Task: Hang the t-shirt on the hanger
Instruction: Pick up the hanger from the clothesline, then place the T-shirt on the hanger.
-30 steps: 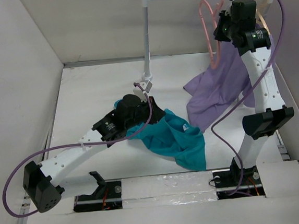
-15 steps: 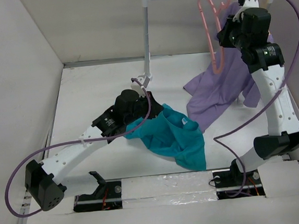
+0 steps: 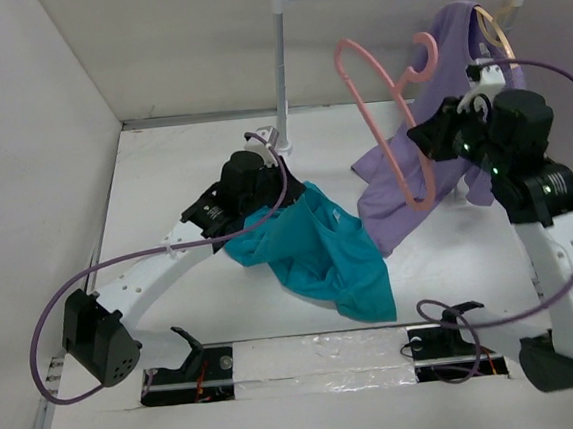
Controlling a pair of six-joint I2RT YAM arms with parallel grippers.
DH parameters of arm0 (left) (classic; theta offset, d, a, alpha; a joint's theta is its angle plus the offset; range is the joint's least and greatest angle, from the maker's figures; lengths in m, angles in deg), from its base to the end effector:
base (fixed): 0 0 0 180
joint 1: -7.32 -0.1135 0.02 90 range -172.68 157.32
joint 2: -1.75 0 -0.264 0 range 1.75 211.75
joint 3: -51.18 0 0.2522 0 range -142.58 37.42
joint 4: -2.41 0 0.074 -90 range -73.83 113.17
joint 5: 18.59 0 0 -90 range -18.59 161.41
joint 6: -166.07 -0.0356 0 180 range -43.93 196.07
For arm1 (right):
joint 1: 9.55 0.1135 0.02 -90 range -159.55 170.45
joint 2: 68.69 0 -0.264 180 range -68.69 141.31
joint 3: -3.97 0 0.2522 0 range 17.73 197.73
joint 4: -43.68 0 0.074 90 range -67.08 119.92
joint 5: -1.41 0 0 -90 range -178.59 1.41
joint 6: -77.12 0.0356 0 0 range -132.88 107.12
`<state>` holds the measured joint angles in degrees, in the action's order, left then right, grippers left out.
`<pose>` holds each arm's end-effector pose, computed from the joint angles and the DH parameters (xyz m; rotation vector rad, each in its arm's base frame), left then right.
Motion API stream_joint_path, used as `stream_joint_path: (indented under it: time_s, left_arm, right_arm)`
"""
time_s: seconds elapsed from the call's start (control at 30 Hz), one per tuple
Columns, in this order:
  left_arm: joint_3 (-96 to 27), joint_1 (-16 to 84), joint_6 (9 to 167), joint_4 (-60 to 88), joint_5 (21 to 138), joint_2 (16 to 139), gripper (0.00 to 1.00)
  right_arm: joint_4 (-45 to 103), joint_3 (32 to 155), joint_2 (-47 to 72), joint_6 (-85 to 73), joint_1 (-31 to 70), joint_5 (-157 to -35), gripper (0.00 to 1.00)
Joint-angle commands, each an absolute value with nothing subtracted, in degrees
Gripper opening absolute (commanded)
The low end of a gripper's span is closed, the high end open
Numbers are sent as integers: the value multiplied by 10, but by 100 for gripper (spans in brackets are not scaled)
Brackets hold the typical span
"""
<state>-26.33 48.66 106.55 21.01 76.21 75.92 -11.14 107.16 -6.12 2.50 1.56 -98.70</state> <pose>0.2273 -0.2039 0.3534 0.2460 1.9298 -0.9370 0.1907 0.0438 0.4853 -0.0580 1.8410 0.4860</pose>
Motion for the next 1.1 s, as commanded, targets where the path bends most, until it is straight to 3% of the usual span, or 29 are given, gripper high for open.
stream_joint_path:
  time_s: [0.0,0.2,0.47,0.8,1.07]
  left_arm:
    - [-302,474,1067,178,772,767,0]
    - [-335,469,1074,187,762,793,0]
    - [-355,469,1089,212,730,799,0]
    - [-354,468,1125,214,736,786,0]
    - [-337,479,1119,250,720,747,0]
  right_arm:
    - [-151,1051,-155,49,46,-1088,0]
    - [-297,1008,-271,71,71,-1158,0]
    - [-457,1033,-338,60,84,-1143,0]
    - [-408,934,-387,61,89,-1134,0]
    - [-342,953,-357,43,94,-1107,0]
